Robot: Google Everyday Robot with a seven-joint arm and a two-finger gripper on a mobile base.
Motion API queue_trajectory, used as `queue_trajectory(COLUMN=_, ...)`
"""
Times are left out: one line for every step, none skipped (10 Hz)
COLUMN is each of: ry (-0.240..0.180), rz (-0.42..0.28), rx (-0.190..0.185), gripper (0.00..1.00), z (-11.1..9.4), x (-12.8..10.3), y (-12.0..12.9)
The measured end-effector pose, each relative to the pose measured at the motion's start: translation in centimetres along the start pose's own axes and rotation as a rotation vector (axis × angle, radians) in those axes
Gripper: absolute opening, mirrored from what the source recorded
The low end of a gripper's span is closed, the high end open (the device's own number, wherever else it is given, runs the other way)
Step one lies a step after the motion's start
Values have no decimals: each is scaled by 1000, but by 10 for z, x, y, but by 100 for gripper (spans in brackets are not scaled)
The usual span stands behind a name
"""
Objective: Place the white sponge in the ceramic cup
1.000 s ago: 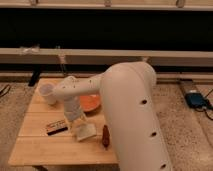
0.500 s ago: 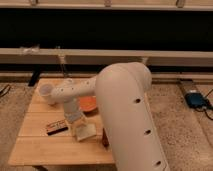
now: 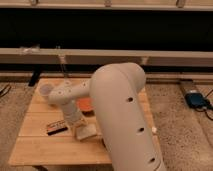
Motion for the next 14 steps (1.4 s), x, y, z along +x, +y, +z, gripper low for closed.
queue_trajectory(ry=2, rz=-1, rx=7, gripper=62, z=1, x=-1, y=0)
queue_trajectory(ry=6, rz=1, rx=20, gripper=51, z=1, x=-1, y=0)
queue_trajectory(ry=8, rz=5, rx=28, gripper=42, z=1, x=-1, y=-2)
queue_trajectory(ry=7, rz=8, rx=36, gripper=31, z=-1, x=-2, y=-1)
queue_trajectory(ry=3, rz=12, rx=42, gripper=23, z=-4, x=-3, y=0)
queue_trajectory(ry=-8, rz=24, rx=49, gripper=11, z=-10, x=-3, y=-2)
queue_trajectory(ry=-20, rz=36, rx=55, gripper=4, z=-17, x=-2, y=-4)
queue_trajectory(ry=-41, rz=51, rx=60, gripper=0, z=-28, x=0, y=-7)
queue_trajectory(ry=-63, rz=64, rx=64, gripper=0, z=-40, x=2, y=-8)
queue_trajectory(ry=-97, rz=84, rx=69, gripper=0, z=-58, x=5, y=-9)
queue_trajectory(ry=-128, rz=101, rx=74, gripper=0, z=-73, x=7, y=-8)
queue_trajectory(ry=-155, rz=115, rx=79, gripper=0, z=-85, x=9, y=-9)
queue_trajectory(ry=-178, rz=128, rx=87, gripper=0, z=-94, x=8, y=-8)
queue_trajectory(ry=-201, rz=137, rx=88, gripper=0, z=-101, x=6, y=-6)
